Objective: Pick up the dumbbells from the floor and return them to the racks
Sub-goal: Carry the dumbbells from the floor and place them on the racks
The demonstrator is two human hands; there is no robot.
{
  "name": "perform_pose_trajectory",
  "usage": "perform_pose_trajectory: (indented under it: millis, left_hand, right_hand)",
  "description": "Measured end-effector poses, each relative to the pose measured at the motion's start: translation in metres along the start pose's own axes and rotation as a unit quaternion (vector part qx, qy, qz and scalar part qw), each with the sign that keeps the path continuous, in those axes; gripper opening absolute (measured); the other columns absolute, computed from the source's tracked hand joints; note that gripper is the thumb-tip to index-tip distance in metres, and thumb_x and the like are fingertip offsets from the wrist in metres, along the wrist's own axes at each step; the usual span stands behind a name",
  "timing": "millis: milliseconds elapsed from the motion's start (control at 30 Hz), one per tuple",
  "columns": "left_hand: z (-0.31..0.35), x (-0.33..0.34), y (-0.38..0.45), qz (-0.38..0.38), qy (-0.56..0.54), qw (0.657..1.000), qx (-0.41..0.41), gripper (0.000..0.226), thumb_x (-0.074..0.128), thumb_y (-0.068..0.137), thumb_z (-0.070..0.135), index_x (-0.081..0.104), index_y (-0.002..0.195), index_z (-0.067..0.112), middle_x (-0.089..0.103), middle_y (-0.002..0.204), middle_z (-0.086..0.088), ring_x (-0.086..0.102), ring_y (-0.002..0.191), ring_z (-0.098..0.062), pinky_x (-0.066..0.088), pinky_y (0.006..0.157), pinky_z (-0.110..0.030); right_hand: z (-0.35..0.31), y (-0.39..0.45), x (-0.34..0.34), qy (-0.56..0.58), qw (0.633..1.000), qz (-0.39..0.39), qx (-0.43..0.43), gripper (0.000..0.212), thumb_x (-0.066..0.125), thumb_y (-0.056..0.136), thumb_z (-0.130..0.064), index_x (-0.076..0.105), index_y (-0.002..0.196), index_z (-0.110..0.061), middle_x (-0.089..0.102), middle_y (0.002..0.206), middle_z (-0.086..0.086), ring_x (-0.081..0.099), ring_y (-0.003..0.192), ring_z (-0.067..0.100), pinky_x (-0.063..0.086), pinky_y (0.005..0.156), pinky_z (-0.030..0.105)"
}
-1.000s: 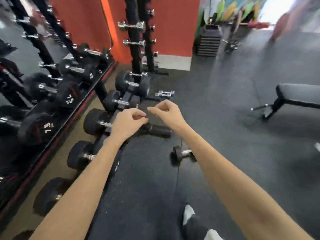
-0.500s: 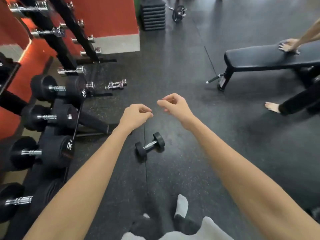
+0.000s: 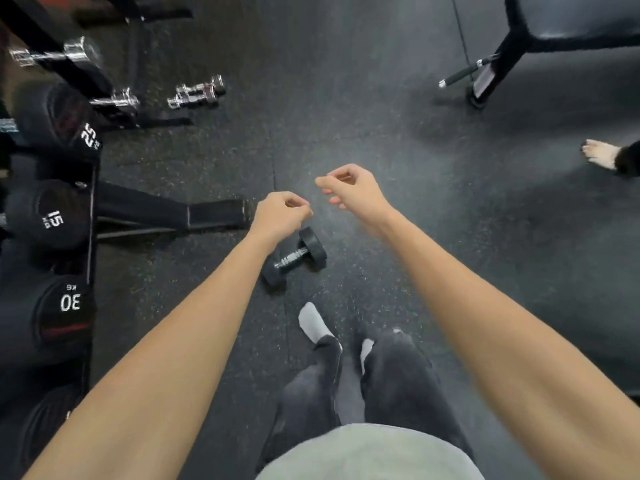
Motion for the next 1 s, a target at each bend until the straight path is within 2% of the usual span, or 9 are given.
perform_pose_trajectory:
  millis: [67,200,367,467,567,733,833,933,1000]
  left_hand:
    - [-0.006,0.020,0.036,-0.004,-0.009,1.000,-0.006,0.010,0.072,0.086,0.020,0.078,0.093,0.022,0.079,0.097,-0.001,0.074,0.085,-0.021,0.060,0.085,-0.033]
    - [-0.049,0.061,0.101,0.011,-0.032,0.998,-0.046,0.010,0.069,0.089,0.021,0.077,0.095,0.023,0.079,0.100,0.000,0.075,0.090,-0.020,0.058,0.089,-0.033]
    - [-0.151,0.120,0.178,0.042,-0.045,0.991,-0.120,0.011,0.072,0.084,0.029,0.073,0.095,0.030,0.075,0.098,0.010,0.071,0.099,-0.019,0.058,0.095,-0.042]
    - [-0.213,0.151,0.221,0.064,-0.040,0.983,-0.168,0.031,0.073,0.083,0.037,0.067,0.113,0.030,0.071,0.109,0.009,0.067,0.107,-0.021,0.055,0.099,-0.043]
    - [-0.263,0.181,0.262,0.090,-0.050,0.973,-0.208,0.051,0.073,0.085,0.042,0.059,0.130,0.024,0.065,0.125,0.002,0.061,0.116,-0.024,0.050,0.104,-0.041]
    - [-0.313,0.234,0.329,0.100,-0.063,0.964,-0.239,0.078,0.075,0.082,0.048,0.045,0.146,0.016,0.056,0.141,-0.005,0.057,0.128,-0.028,0.047,0.102,-0.036]
    - [-0.332,0.261,0.357,0.093,-0.079,0.953,-0.277,0.095,0.078,0.082,0.050,0.030,0.155,0.013,0.048,0.152,-0.010,0.050,0.135,-0.032,0.044,0.103,-0.038]
    - [-0.348,0.279,0.373,0.112,-0.115,0.938,-0.308,0.097,0.084,0.079,0.042,0.028,0.152,0.014,0.049,0.150,-0.011,0.053,0.132,-0.033,0.049,0.099,-0.042]
    - [-0.356,0.281,0.381,0.139,-0.124,0.934,-0.306,0.089,0.085,0.077,0.033,0.033,0.147,0.015,0.055,0.142,-0.010,0.058,0.120,-0.031,0.050,0.091,-0.037]
  right_hand:
    - [0.018,0.030,-0.002,0.008,1.000,0.005,0.013,0.020,0.077,0.093,-0.024,0.063,0.100,-0.013,0.071,0.097,0.002,0.066,0.063,-0.007,0.047,0.054,0.009]
    - [0.078,0.090,0.011,0.006,0.998,-0.021,0.060,0.018,0.075,0.093,-0.031,0.065,0.100,-0.017,0.074,0.093,-0.002,0.065,0.072,0.007,0.049,0.060,0.016]
    - [0.188,0.174,0.026,-0.005,0.993,-0.056,0.104,0.018,0.073,0.095,-0.032,0.064,0.101,-0.017,0.072,0.092,-0.003,0.065,0.072,0.011,0.049,0.068,0.024]
    - [0.258,0.221,0.039,-0.021,0.988,-0.075,0.131,0.017,0.072,0.096,-0.031,0.063,0.102,-0.018,0.071,0.089,-0.004,0.065,0.069,0.010,0.050,0.071,0.025]
    - [0.323,0.263,0.047,-0.041,0.984,-0.087,0.150,0.017,0.070,0.097,-0.031,0.062,0.104,-0.018,0.070,0.085,-0.004,0.062,0.067,0.010,0.048,0.064,0.022]
    - [0.414,0.321,0.049,-0.032,0.980,-0.066,0.182,0.014,0.062,0.100,-0.030,0.057,0.105,-0.017,0.069,0.084,-0.002,0.059,0.065,0.013,0.043,0.058,0.024]
    - [0.457,0.343,0.056,-0.032,0.975,-0.061,0.210,0.014,0.057,0.102,-0.029,0.056,0.109,-0.016,0.067,0.080,-0.004,0.057,0.061,0.011,0.043,0.058,0.023]
    - [0.484,0.356,0.064,-0.034,0.972,-0.058,0.227,0.016,0.054,0.103,-0.031,0.056,0.110,-0.016,0.063,0.079,-0.003,0.056,0.061,0.012,0.046,0.061,0.024]
    - [0.499,0.360,0.070,-0.042,0.970,-0.058,0.231,0.016,0.052,0.103,-0.032,0.055,0.107,-0.016,0.060,0.079,-0.002,0.053,0.062,0.012,0.044,0.061,0.025]
Point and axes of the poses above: each hand's wrist, its own y-axis towards the middle knuckle, its own x-axis out of the palm, z = x × y, the point moved 7 cm from there along y, towards the middle knuckle
